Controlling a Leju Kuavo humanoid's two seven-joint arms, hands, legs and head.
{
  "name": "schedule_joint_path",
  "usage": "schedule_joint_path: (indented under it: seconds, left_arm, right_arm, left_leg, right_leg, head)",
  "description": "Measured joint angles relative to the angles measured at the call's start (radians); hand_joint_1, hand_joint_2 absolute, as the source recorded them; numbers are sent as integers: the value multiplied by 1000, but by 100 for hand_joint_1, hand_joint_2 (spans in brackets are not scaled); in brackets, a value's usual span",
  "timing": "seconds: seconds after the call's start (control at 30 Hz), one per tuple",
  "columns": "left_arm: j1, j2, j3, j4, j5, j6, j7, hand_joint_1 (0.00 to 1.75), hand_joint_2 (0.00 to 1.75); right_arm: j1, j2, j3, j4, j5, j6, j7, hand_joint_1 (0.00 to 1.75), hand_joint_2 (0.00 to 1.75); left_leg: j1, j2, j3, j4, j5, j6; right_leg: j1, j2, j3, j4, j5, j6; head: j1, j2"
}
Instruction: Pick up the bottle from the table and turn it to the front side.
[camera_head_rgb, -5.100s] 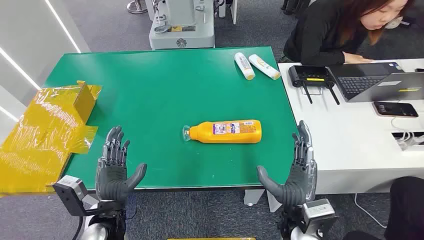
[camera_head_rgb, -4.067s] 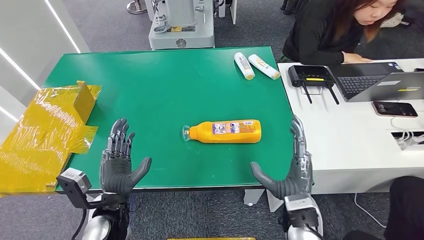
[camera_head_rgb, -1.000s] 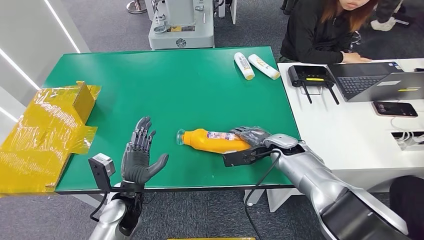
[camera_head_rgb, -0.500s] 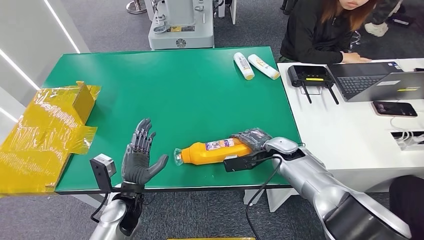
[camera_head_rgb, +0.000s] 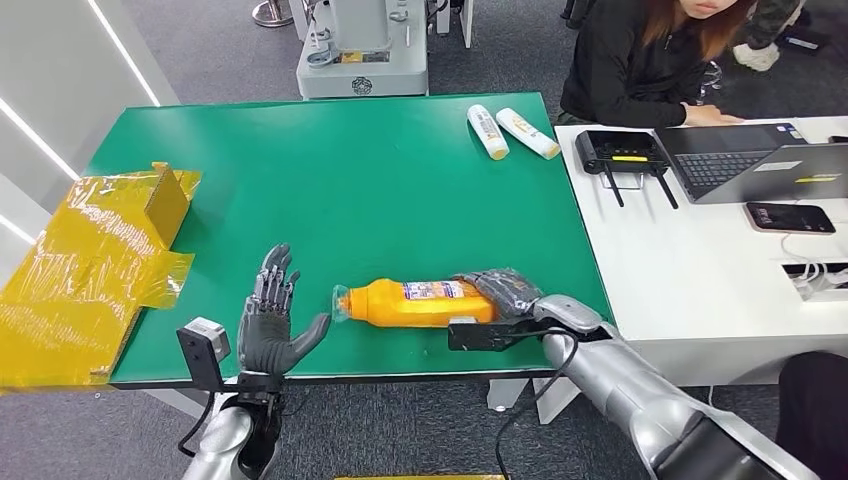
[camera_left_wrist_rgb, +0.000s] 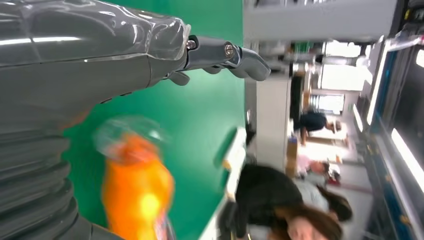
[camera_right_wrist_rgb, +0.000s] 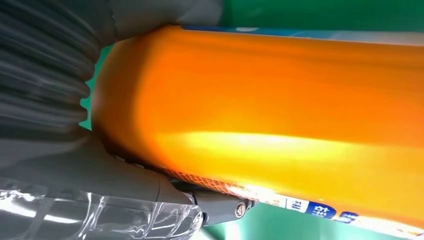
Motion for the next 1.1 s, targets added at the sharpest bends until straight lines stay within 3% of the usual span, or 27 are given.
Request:
schedule_joint_path:
  seconds: [0.2,0.4,0.63,0.77,0.97,1.1]
  left_arm:
    - [26,-1,0,-17,-57,75,-12,0,175]
    - [35,2,0,-39,-53,133,-24,0,175]
    - [36,11,0,-43,-25,149,-33,0,175]
    - [41,15,0,-54,9,107,-18,0,175]
    - [17,19,-16,-97,25,-74,66,0,175]
    - [-10,20,-27,-109,28,-127,94,0,175]
  right_arm:
    - [131,-5,-98,-111,-125,-34,-64,175,175]
    - [302,-2,-181,-296,-332,-98,-149,175,175]
    - [432,2,-203,-445,-371,-160,-162,175,175]
    - [469,7,-238,-503,-403,-213,-199,175,175]
    - [494,31,-317,-597,-412,-261,-224,175,175]
    - [492,45,-344,-620,-402,-263,-232,175,175]
  left_leg:
    - [0,0,-1,0,-1,1]
    - [0,-1,-1,0,-1,1]
    - [0,-1,-1,-1,-2,2]
    - [0,-1,-1,-1,-1,2]
    - [0,-1,-1,0,-1,2]
    - [0,0,-1,0,-1,2]
  right_leg:
    - [0,0,0,0,-1,1]
    - [0,-2,0,0,-2,1]
    - [0,-2,0,0,-3,1]
    - [0,-2,0,0,-2,1]
    - [0,-2,0,0,-2,0]
    - [0,-1,0,0,-2,0]
  head:
    - [0,0]
    - [0,0]
    - [0,0]
    - [0,0]
    - [0,0]
    - [0,0]
